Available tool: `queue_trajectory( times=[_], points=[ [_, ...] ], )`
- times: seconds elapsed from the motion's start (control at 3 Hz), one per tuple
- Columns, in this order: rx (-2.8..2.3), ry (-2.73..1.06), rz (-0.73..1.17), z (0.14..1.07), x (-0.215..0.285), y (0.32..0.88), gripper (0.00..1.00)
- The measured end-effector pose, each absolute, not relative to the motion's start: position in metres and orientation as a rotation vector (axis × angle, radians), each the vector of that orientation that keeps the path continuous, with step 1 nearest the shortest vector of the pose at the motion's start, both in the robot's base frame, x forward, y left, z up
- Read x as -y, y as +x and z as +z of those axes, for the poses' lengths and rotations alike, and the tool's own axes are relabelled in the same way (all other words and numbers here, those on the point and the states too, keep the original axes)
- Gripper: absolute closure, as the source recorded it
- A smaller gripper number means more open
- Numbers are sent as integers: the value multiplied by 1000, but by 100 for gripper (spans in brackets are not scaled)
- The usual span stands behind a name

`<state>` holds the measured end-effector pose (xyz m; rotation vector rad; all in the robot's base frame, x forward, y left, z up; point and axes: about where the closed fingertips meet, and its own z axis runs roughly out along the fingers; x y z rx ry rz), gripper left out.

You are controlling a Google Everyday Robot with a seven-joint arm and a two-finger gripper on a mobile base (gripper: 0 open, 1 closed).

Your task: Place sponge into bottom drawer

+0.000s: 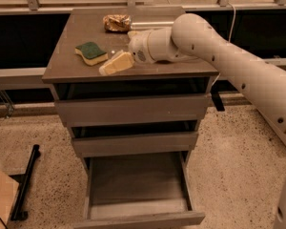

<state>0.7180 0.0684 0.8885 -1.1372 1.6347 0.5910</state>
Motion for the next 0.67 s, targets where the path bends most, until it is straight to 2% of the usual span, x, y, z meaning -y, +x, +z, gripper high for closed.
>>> queue_trajectory(
  times=[0.67],
  points=[
    [-1540,-1117,610,889,-106,753,0]
  ],
)
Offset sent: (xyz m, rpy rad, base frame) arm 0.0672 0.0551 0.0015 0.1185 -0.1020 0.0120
